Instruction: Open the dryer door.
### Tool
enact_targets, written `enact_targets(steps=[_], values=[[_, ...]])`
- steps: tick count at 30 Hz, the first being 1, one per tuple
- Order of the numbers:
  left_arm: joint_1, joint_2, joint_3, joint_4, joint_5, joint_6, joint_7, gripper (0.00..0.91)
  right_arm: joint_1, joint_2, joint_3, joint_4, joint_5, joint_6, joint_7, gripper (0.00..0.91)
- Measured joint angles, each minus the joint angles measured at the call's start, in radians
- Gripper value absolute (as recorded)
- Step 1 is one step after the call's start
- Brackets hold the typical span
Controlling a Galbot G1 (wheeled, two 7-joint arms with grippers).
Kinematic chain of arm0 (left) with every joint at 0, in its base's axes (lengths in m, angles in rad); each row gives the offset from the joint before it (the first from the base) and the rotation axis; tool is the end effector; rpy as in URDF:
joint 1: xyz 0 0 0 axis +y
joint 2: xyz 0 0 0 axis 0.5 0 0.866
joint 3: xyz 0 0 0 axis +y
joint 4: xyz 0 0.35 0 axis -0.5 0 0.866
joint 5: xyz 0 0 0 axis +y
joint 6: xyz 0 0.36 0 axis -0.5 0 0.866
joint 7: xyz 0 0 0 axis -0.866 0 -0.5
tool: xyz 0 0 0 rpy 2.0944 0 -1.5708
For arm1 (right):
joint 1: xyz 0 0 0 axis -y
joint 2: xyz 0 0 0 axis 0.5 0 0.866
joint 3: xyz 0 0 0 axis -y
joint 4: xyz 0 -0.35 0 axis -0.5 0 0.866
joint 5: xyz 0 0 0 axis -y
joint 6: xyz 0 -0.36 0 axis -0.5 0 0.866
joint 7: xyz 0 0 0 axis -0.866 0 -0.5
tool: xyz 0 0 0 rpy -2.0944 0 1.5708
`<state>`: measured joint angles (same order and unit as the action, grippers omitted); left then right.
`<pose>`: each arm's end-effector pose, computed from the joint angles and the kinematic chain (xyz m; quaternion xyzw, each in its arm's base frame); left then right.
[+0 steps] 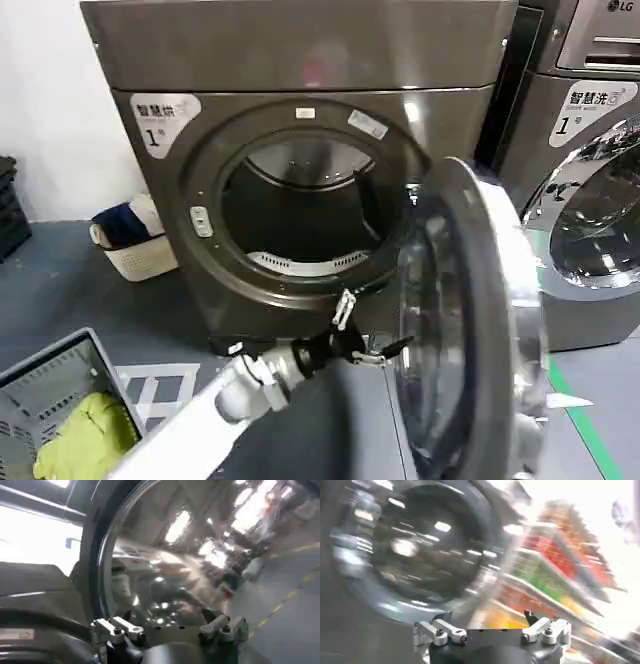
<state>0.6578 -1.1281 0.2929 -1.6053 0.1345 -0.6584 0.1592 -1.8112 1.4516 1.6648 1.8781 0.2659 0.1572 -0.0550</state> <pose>0.3864 -0.0923 -0.2926 0.4864 0.7498 0.2307 0.3847 -0.0368 -0.3384 -0.2449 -0.4137 -0.8773 0.2402 0.0381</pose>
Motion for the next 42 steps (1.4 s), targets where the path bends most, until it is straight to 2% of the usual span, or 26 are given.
enact_targets(steps=[5, 14, 25, 42], values=[[-0.041, -0.031, 0.040, 0.046, -0.007, 0.000, 0.000, 0.907, 0.008, 0.047, 0.030, -0.021, -0.028, -0.003, 0.101, 0.907], [-0.121, -0.100, 0.105, 0.152, -0.011, -0.006, -0.016, 0.907, 0.020, 0.109, 0.085, -0.024, -0.039, -0.054, 0.210, 0.907], [-0.211, -0.201, 0.166, 0.281, -0.016, -0.006, -0.026, 0.907, 0.018, 0.157, 0.127, -0.034, -0.041, -0.050, 0.256, 0.907], [-0.301, -0.298, 0.187, 0.404, -0.030, 0.037, -0.036, 0.907, 0.020, 0.158, 0.128, -0.004, -0.052, -0.055, 0.256, 0.907]])
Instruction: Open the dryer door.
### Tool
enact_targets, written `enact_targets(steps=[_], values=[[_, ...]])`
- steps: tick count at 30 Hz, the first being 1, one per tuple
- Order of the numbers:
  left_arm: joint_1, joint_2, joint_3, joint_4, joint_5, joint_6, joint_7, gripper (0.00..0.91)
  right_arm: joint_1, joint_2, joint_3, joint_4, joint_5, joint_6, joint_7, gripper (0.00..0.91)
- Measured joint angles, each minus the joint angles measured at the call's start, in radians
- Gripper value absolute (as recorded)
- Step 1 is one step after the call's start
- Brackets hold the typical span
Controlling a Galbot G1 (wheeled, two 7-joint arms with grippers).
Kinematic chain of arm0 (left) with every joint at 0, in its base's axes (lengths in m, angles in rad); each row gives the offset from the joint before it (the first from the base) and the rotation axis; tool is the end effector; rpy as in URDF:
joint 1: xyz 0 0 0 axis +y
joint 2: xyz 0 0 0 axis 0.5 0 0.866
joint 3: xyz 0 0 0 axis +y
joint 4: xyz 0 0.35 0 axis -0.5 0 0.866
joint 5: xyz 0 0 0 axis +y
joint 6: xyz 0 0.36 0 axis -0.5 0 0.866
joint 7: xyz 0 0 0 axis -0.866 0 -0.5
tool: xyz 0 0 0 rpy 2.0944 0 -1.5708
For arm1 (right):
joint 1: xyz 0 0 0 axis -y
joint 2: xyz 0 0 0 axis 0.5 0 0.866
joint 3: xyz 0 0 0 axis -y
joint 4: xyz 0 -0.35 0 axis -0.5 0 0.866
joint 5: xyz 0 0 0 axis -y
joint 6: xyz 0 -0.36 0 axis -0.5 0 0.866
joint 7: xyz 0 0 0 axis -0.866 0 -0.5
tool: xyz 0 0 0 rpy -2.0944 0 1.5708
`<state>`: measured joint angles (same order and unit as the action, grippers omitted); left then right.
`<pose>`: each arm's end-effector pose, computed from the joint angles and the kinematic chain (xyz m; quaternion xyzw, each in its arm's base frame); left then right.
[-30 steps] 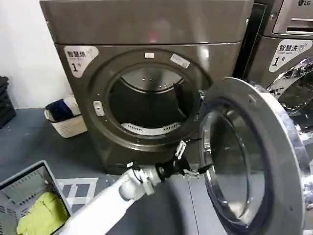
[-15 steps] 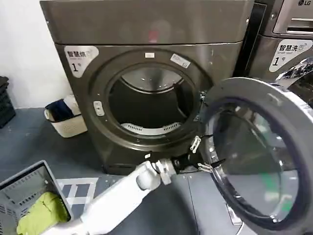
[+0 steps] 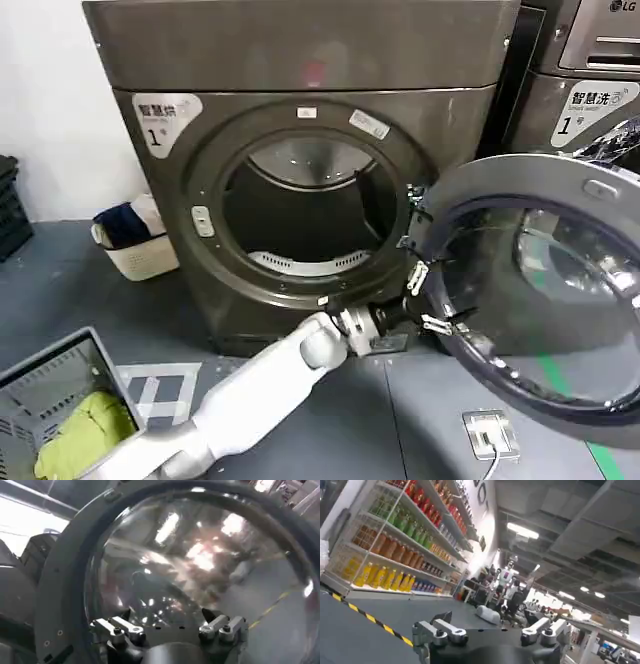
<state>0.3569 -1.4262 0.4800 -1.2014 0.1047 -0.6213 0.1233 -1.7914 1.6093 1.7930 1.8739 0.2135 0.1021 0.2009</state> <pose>0.4675 -0.2110 -0.2828 0.5093 0.7430 0.2339 0.3660 -0.0977 -0.3185 -0.2567 -0.6063 -0.7574 0.2330 0.0662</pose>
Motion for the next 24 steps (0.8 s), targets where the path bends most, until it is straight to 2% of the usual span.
enact_targets(steps=[11, 24], values=[[-0.029, -0.026, 0.018, 0.033, -0.027, 0.014, 0.000, 0.907, -0.002, 0.000, 0.010, 0.006, 0.005, -0.016, 0.007, 0.907], [-0.020, -0.014, 0.018, -0.010, -0.038, 0.037, 0.005, 0.907, 0.006, 0.000, 0.057, -0.035, -0.023, -0.068, 0.112, 0.907]])
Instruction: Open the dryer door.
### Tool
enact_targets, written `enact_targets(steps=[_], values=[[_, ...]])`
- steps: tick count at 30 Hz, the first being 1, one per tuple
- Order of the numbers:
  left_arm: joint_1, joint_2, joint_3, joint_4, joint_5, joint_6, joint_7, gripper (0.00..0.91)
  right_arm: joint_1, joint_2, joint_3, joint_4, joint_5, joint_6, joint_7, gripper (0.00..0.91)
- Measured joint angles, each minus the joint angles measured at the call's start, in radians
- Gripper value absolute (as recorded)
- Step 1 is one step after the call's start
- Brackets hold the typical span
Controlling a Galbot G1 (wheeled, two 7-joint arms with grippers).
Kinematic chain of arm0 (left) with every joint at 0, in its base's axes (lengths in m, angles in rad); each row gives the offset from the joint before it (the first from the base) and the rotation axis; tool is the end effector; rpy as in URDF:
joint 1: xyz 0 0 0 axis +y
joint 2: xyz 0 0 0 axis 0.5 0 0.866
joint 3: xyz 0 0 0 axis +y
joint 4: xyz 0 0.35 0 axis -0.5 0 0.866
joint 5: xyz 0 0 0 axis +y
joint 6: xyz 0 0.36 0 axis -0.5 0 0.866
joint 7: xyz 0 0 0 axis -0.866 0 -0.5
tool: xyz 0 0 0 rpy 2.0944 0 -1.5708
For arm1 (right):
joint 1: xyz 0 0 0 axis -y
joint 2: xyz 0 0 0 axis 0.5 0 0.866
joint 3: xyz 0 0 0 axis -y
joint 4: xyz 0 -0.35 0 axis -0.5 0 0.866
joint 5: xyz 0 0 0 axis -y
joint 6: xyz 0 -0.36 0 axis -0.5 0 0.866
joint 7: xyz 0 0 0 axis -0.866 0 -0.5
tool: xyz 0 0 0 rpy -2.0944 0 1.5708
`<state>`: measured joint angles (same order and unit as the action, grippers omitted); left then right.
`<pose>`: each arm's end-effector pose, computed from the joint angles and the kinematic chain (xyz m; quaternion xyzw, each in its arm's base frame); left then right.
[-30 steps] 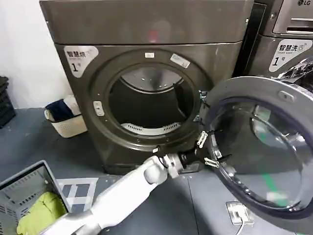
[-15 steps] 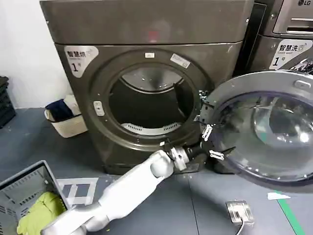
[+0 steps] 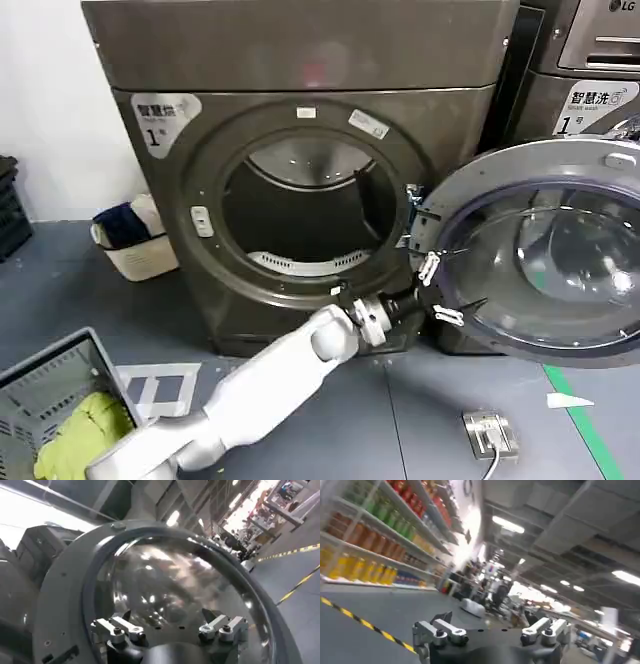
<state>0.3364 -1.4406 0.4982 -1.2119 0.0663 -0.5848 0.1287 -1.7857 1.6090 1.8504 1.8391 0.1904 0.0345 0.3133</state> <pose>0.4659 -0.2232 -0.2715 0.5132 0.7460 0.2243 0.3602 -0.1179 -0.3269 -0.2541 -0.6752 -0.6923 0.2370 0.0927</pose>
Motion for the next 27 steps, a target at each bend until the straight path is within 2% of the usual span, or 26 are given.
enact_targets(steps=[3, 7, 12, 16, 19, 24, 27], values=[[0.010, 0.015, -0.001, -0.023, -0.007, 0.024, 0.001, 0.907, -0.004, 0.000, 0.015, -0.006, -0.005, -0.003, 0.012, 0.907], [0.036, 0.048, -0.022, -0.083, -0.028, 0.107, -0.001, 0.907, -0.006, 0.000, 0.033, -0.005, -0.013, -0.016, 0.030, 0.907], [0.095, 0.118, -0.064, -0.231, -0.095, 0.218, -0.010, 0.907, -0.013, 0.000, 0.039, -0.014, -0.013, -0.015, 0.056, 0.907], [0.169, 0.193, -0.138, -0.379, -0.165, 0.350, 0.045, 0.907, -0.017, 0.000, 0.038, -0.031, -0.008, -0.007, 0.063, 0.907], [0.227, 0.244, -0.222, -0.487, -0.177, 0.450, 0.031, 0.907, -0.017, 0.000, 0.031, -0.041, -0.006, -0.002, 0.063, 0.907], [0.329, 0.326, -0.369, -0.654, -0.277, 0.603, 0.014, 0.907, -0.006, 0.000, 0.008, -0.041, -0.001, -0.002, 0.062, 0.907], [0.389, 0.370, -0.460, -0.733, -0.349, 0.697, -0.014, 0.907, -0.006, 0.000, -0.005, -0.036, 0.037, -0.012, 0.060, 0.907]])
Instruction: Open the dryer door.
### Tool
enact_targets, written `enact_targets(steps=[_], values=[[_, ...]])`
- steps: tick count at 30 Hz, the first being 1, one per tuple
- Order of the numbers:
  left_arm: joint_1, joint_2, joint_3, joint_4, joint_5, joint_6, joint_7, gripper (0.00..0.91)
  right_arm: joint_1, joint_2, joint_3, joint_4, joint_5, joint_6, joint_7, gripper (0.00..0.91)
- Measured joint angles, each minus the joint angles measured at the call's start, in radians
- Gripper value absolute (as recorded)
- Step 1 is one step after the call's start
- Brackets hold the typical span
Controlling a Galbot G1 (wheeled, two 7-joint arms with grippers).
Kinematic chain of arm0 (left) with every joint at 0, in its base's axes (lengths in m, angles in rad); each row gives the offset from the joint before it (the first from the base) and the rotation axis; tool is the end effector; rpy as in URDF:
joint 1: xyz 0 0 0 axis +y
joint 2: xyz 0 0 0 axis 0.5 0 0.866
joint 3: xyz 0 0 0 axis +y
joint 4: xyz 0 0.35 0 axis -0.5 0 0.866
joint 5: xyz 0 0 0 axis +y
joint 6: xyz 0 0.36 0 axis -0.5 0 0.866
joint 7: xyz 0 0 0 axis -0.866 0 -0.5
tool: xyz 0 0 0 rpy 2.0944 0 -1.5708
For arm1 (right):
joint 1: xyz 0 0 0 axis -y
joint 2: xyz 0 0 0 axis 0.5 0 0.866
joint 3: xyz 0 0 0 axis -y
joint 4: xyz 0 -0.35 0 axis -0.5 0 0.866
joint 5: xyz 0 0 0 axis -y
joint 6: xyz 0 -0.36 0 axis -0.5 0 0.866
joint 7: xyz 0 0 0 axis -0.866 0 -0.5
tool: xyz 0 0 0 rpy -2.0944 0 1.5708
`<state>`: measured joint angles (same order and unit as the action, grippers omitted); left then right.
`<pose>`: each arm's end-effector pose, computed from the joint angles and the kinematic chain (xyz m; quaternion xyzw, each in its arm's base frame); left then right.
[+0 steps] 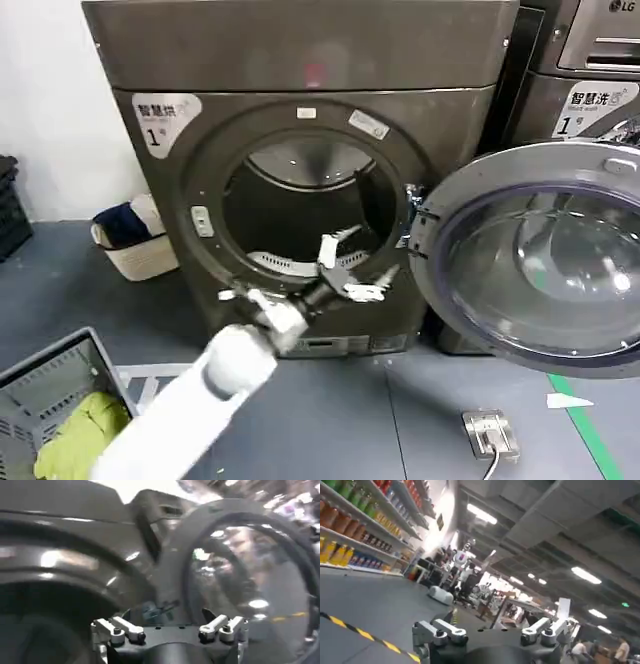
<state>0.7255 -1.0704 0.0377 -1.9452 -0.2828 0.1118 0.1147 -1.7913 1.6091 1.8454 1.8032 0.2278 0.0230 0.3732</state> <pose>0.3567 -0.0517 -0.1732 0.3542 0.9137 0.1278 0.1529 -0.1261 -0.3290 -0.2644 -0.7038 -0.6696 0.2152 0.1001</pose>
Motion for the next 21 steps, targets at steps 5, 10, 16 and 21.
enact_targets(steps=[5, 10, 16, 21], values=[[0.121, 0.073, -0.159, -0.117, -0.149, 0.151, -0.099, 0.907, -0.005, 0.000, -0.015, 0.000, 0.024, -0.008, -0.002, 0.907], [0.248, 0.132, -0.334, -0.210, -0.377, 0.328, -0.255, 0.907, -0.010, 0.000, -0.030, -0.003, 0.033, -0.011, -0.002, 0.907], [0.387, 0.215, -0.556, -0.279, -0.632, 0.498, -0.452, 0.907, -0.009, 0.000, -0.051, -0.004, 0.043, -0.017, -0.002, 0.907], [0.491, 0.281, -0.695, -0.295, -0.859, 0.606, -0.675, 0.907, -0.005, 0.000, -0.076, 0.002, 0.043, -0.017, -0.002, 0.907]])
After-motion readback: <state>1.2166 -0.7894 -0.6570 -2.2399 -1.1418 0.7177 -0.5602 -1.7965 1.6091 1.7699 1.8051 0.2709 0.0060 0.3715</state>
